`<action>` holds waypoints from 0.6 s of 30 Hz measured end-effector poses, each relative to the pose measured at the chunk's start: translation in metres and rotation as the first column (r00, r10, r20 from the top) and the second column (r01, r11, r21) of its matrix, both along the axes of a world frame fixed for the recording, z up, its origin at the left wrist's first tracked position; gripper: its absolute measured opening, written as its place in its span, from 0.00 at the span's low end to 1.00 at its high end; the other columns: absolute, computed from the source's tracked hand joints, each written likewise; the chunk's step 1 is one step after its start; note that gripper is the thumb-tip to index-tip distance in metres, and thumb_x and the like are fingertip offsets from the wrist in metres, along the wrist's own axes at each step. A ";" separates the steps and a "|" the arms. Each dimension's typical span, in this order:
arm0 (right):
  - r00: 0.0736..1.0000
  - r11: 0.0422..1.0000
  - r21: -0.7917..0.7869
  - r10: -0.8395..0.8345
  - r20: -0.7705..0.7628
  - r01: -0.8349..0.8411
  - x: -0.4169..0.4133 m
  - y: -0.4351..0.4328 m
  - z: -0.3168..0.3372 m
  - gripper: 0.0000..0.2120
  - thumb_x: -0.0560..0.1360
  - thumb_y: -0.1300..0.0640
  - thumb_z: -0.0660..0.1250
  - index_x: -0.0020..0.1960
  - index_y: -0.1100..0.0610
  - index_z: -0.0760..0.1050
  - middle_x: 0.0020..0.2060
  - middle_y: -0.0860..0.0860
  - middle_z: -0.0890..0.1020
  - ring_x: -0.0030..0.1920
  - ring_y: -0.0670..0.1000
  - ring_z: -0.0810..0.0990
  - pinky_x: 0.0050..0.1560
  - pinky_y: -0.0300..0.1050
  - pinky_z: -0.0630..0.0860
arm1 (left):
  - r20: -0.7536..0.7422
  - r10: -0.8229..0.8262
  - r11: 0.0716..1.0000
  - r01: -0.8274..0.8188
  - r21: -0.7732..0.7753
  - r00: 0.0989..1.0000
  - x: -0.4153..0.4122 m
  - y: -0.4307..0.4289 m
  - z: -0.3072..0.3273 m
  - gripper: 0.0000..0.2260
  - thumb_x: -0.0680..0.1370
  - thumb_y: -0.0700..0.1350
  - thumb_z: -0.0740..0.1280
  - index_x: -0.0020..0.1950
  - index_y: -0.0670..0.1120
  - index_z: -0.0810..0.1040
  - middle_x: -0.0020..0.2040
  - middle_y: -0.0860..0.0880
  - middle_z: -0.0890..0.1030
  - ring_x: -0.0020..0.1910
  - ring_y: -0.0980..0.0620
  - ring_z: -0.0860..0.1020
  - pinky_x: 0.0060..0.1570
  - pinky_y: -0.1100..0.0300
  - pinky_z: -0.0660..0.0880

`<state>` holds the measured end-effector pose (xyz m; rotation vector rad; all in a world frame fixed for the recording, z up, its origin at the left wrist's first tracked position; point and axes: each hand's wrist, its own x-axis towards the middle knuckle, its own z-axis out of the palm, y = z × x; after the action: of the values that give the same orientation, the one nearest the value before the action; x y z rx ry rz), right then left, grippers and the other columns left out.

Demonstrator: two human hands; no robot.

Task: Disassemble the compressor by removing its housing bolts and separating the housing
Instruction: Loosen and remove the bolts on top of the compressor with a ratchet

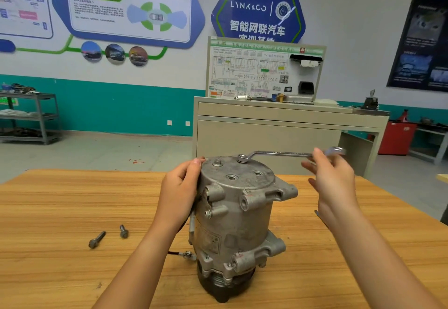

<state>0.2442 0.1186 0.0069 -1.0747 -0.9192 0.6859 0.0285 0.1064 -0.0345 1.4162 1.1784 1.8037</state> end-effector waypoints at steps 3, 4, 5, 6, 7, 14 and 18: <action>0.979 0.985 -0.173 0.036 0.202 -0.001 -0.005 0.048 0.024 0.16 0.77 0.56 0.64 0.61 0.59 0.66 0.49 0.53 0.76 0.54 0.54 0.77 0.43 0.44 0.68 | -0.021 0.001 1.000 -0.001 0.002 1.000 0.003 -0.002 0.002 0.10 0.80 0.48 0.58 0.51 0.54 0.79 0.52 0.55 0.81 0.55 0.57 0.78 0.59 0.53 0.74; 0.951 0.974 -0.228 0.072 0.301 -0.001 -0.012 0.060 0.033 0.20 0.76 0.56 0.64 0.64 0.62 0.63 0.52 0.54 0.75 0.56 0.56 0.76 0.41 0.44 0.67 | -0.025 0.001 1.000 -0.001 0.004 1.000 0.002 -0.002 0.002 0.10 0.80 0.48 0.58 0.49 0.55 0.79 0.50 0.56 0.82 0.53 0.58 0.78 0.56 0.54 0.75; 0.903 0.961 -0.275 0.127 0.410 -0.010 -0.022 0.069 0.041 0.23 0.76 0.56 0.65 0.66 0.64 0.61 0.51 0.54 0.74 0.55 0.56 0.75 0.40 0.44 0.66 | -0.032 0.003 1.000 -0.003 0.004 0.999 0.002 -0.003 0.002 0.11 0.80 0.48 0.58 0.47 0.56 0.79 0.48 0.57 0.82 0.51 0.60 0.79 0.54 0.56 0.75; 0.835 0.951 -0.307 0.198 0.513 -0.036 -0.034 0.074 0.049 0.21 0.76 0.56 0.64 0.64 0.65 0.62 0.47 0.54 0.73 0.51 0.55 0.74 0.38 0.43 0.66 | -0.032 0.003 1.000 -0.003 0.001 0.999 0.002 -0.003 0.002 0.11 0.80 0.48 0.58 0.46 0.57 0.79 0.48 0.57 0.82 0.50 0.61 0.79 0.53 0.58 0.75; 0.752 0.937 -0.342 0.277 0.598 -0.074 -0.049 0.077 0.055 0.17 0.76 0.55 0.63 0.59 0.64 0.65 0.43 0.54 0.73 0.47 0.54 0.73 0.35 0.43 0.65 | -0.037 0.007 1.000 -0.007 -0.005 0.999 0.001 -0.004 0.002 0.11 0.80 0.48 0.57 0.47 0.56 0.79 0.50 0.56 0.82 0.51 0.62 0.78 0.53 0.59 0.75; 0.021 0.939 -0.316 0.322 0.947 -0.139 -0.145 0.042 0.068 0.13 0.77 0.56 0.61 0.60 0.59 0.70 0.52 0.54 0.75 0.53 0.55 0.76 0.45 0.43 0.70 | -0.096 0.030 1.000 -0.029 0.005 0.995 0.002 -0.004 0.003 0.15 0.80 0.47 0.57 0.43 0.44 0.80 0.35 0.53 0.81 0.38 0.61 0.77 0.39 0.64 0.71; -0.237 0.980 0.007 -0.055 0.970 -0.198 -0.158 -0.011 0.060 0.15 0.77 0.55 0.58 0.33 0.55 0.61 0.32 0.50 0.67 0.47 0.57 0.75 0.66 0.65 0.52 | -0.087 0.053 0.999 -0.052 0.004 0.995 0.000 -0.003 -0.002 0.12 0.80 0.43 0.59 0.39 0.39 0.74 0.35 0.37 0.77 0.38 0.49 0.72 0.38 0.54 0.68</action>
<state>0.0866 0.1073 0.0669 -1.3295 -2.5015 -0.5300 0.0290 0.1037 -0.0363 1.4912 1.2691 1.7948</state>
